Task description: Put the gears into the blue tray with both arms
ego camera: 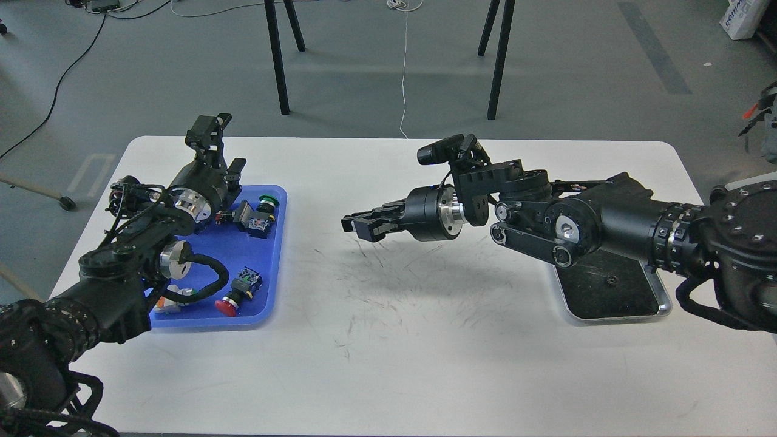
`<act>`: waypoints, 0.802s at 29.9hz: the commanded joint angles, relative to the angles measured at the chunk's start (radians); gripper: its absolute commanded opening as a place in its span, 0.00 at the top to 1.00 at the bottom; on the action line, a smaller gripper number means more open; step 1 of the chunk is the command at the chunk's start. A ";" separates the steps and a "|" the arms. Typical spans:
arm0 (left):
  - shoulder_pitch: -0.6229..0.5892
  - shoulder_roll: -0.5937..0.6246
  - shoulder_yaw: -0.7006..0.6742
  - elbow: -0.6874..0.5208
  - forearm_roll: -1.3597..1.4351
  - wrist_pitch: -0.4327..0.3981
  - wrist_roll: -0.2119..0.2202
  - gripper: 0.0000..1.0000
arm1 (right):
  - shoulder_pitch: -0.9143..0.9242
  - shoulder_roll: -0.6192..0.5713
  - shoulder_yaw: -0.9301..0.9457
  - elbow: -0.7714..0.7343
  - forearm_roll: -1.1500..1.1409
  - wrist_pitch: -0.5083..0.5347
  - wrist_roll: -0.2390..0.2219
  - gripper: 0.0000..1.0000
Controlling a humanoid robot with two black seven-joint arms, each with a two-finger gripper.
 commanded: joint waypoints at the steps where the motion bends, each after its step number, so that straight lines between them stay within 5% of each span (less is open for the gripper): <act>1: 0.001 -0.001 0.003 0.007 0.000 0.000 0.000 0.00 | -0.025 0.028 0.002 -0.046 0.000 -0.004 0.000 0.95; 24: 0.004 -0.001 0.005 0.007 -0.001 -0.002 0.000 0.00 | -0.167 0.028 -0.007 -0.155 -0.003 -0.018 0.000 0.94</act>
